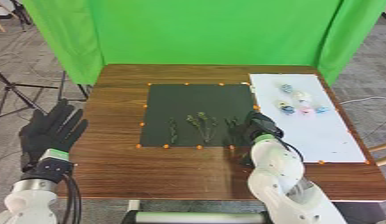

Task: Arrange flowers

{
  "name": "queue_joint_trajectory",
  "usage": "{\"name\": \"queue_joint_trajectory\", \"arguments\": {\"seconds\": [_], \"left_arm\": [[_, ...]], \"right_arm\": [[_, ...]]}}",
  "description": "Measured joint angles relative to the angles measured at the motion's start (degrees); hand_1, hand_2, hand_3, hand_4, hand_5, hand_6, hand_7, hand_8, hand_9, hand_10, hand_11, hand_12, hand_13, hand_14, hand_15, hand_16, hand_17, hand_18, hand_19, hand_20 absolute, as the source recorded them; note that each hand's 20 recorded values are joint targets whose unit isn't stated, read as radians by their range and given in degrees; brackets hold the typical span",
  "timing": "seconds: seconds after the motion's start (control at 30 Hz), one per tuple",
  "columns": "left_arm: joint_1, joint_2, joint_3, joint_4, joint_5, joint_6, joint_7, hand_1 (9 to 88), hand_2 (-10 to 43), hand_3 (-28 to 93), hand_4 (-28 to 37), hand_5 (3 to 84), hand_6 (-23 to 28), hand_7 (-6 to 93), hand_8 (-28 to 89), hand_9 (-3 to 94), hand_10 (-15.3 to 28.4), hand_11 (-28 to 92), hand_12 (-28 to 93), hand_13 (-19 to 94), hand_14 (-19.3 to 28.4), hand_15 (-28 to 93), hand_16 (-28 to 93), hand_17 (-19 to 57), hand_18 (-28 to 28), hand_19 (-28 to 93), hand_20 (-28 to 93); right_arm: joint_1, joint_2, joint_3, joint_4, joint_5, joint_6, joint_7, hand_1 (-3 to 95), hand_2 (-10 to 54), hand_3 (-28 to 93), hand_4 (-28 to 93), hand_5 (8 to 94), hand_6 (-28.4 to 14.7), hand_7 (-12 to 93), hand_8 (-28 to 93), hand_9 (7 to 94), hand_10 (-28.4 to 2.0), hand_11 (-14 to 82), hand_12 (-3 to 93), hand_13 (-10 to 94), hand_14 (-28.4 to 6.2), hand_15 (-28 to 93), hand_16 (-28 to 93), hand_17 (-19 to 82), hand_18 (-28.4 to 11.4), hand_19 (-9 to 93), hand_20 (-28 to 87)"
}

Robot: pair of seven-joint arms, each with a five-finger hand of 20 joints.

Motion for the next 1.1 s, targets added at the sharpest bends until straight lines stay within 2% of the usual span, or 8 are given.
{"name": "queue_joint_trajectory", "arguments": {"seconds": [0.17,0.3,0.4,0.5,0.6,0.77,0.87,1.1], "left_arm": [[0.02,-0.09,-0.09,-0.01,0.06,0.0,-0.04,25.9,9.9,74,-28.3,39.3,6.5,13.9,-9,29.7,12.1,19,9,20,12.7,32,-8,-4.1,12.2,33,9],[-0.02,-0.26,-0.08,-0.02,0.14,-0.01,-0.04,25.9,10.0,74,-28.3,39.4,6.4,14.0,-9,29.5,12.0,19,9,20,12.7,32,-8,-4.1,12.2,33,9],[-0.07,-0.32,0.0,-0.02,0.21,-0.05,-0.02,25.9,10.1,74,-28.3,39.2,6.3,14.0,-9,29.2,11.9,19,9,20,12.6,32,-8,-4.1,12.2,33,9],[-0.07,-0.36,0.04,-0.02,0.36,-0.1,0.02,26.0,10.2,73,-28.3,39.1,6.2,14.0,-9,29.1,11.9,19,9,20,12.6,32,-8,-4.1,12.2,33,9],[-0.08,-0.36,0.16,-0.02,0.45,-0.1,0.14,25.9,10.2,73,-28.3,38.9,6.1,14.1,-9,29.1,11.9,19,9,20,12.6,32,-8,-4.1,12.2,33,9],[-0.14,-0.36,0.68,-0.02,0.45,-0.1,0.48,26.0,10.2,73,-28.3,38.9,6.1,14.1,-9,29.0,11.9,19,9,20,12.6,32,-8,-4.0,12.1,33,9],[-0.2,-0.36,0.99,-0.01,0.44,-0.1,0.63,26.0,10.3,73,-28.3,38.9,6.1,14.1,-9,29.0,11.8,19,9,20,12.6,32,-8,-4.0,12.2,33,9],[-0.82,-0.36,1.62,0.03,0.44,-0.11,0.54,26.1,10.3,73,-28.3,38.9,6.1,14.2,-9,29.1,11.8,19,10,20,12.7,32,-8,-4.0,12.1,33,9]], "right_arm": [[-0.88,0.89,0.95,-0.83,-0.8,0.73,0.0,26.9,-1.8,72,-18,67.0,-8.9,21,-7,76.1,-18.4,24.6,22.1,78,-10.2,60,31,53,-21.4,93,49],[-1.69,2.15,2.15,-0.75,-3.25,7.46,-2.02,32.6,-9.0,79,-22,57.8,-6.2,23,-10,58.7,-16.6,15.6,17.0,65,-13.2,63,28,43,-21.2,93,43],[-2.5,2.91,5.6,0.04,-3.74,12.4,-9.03,35.6,-9.5,82,-23,52.8,-6.1,21,-11,53.2,-15.0,13.7,16.3,62,-13.0,63,27,40,-21.3,93,41],[-2.57,3.74,9.35,1.5,-4.76,12.48,-16.65,37.3,-9.5,83,-24,49.7,-6.7,18,-12,50.0,-14.6,12.2,15.6,60,-12.9,64,26,38,-21.7,92,40],[-1.18,5.27,9.87,3.6,-5.49,11.44,-17.05,39.2,-9.5,83,-25,48.3,-6.9,17,-11,48.6,-14.1,11.6,15.0,60,-12.8,64,25,38,-21.8,92,40],[3.48,7.2,9.09,8.47,-4.68,9.06,-11.89,41.7,-9.5,83,-27,48.5,-7.2,16,-11,48.0,-14.2,11.3,14.3,61,-11.9,64,25,38,-21.6,92,39],[5.79,7.86,9.06,10.69,-4.27,8.67,-11.69,43.5,-9.5,83,-28,48.9,-7.3,16,-11,48.4,-14.3,11.3,13.9,61,-10.9,62,29,38,-21.6,92,38],[7.97,8.6,9.87,11.96,-2.88,7.18,-11.74,45.0,-9.5,82,-28,51.6,-6.6,17,-11,51.6,-14.4,12.0,13.9,62,-10.0,60,31,38,-21.5,92,37]]}}
